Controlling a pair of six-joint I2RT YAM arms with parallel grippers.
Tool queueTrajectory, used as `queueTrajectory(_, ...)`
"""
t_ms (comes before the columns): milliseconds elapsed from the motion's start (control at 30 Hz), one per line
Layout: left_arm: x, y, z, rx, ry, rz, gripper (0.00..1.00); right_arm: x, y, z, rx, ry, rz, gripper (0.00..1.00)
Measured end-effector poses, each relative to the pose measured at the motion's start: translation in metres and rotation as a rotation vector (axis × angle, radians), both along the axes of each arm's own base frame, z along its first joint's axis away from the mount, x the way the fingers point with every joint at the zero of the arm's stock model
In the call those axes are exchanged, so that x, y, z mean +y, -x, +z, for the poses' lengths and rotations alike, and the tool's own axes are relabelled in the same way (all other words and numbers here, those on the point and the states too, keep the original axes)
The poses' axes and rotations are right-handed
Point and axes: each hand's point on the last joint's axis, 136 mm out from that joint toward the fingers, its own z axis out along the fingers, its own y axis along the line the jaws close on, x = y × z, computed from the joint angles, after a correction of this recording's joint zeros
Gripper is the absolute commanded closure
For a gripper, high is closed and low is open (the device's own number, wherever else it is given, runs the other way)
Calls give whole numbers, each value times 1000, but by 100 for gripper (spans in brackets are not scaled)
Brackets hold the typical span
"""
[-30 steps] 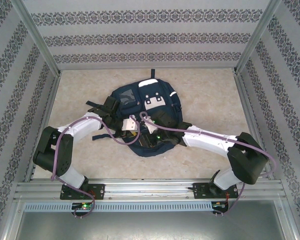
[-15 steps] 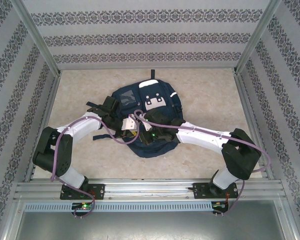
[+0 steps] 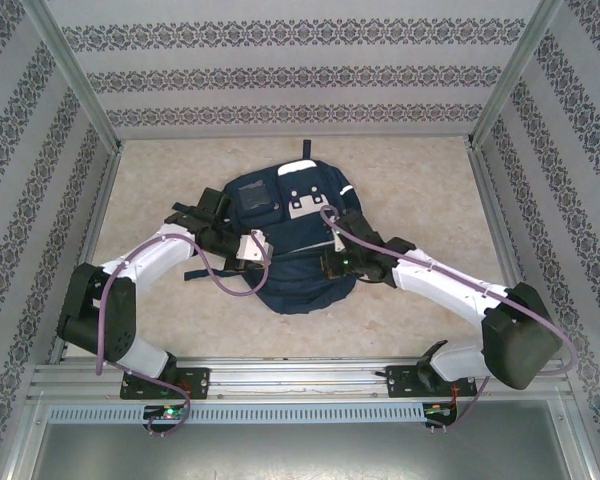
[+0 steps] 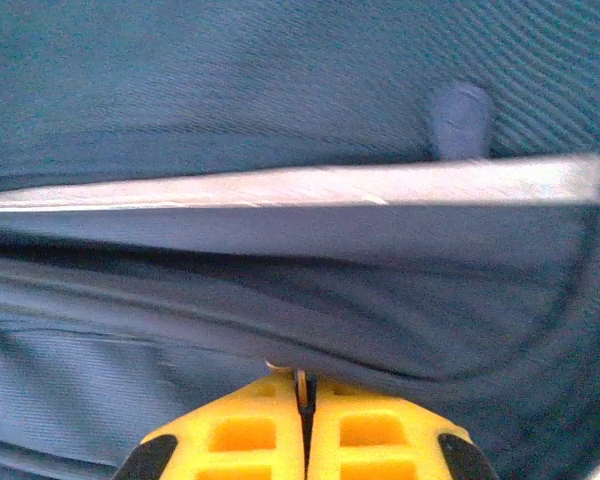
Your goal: Pack the student bag
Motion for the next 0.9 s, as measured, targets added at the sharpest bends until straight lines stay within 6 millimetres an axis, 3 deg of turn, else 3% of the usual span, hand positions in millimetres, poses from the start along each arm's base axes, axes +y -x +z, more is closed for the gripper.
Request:
queueTrajectory(133,4,-5,2,-6,0,7,100,-27,-11,-5,-4,55,-38,100)
queueTrajectory(200,12,-10,1,17,6,41,100,-31,-10,-4,-18,87,-12,100)
queueTrajectory(267,23,-19,-2,70,21,110,98,-17,-2,4,-72,132,81,100)
queueTrajectory(300,28,-25,-4,94,28,147,90,-7,5,10,-101,146,135,100)
queueTrajectory(367,45,-43,-12,140,31,259,55,19,21,19,-146,140,233,100)
queueTrajectory(400,53,-53,-17,152,21,318,48,27,26,21,-154,126,260,100)
queueTrajectory(467,66,-72,-25,170,5,418,47,43,37,23,-151,97,306,100)
queueTrajectory(533,66,-80,-19,166,2,411,46,56,43,21,-132,76,338,100)
queueTrajectory(633,48,-71,6,105,-23,272,40,72,46,18,-95,41,355,100)
queueTrajectory(700,32,-50,14,87,-43,179,36,81,44,20,-81,10,358,100)
queueTrajectory(767,17,-21,15,96,-59,96,29,90,41,27,-79,-25,360,100)
queueTrajectory(900,4,17,5,123,-72,30,30,95,40,33,-60,-80,361,100)
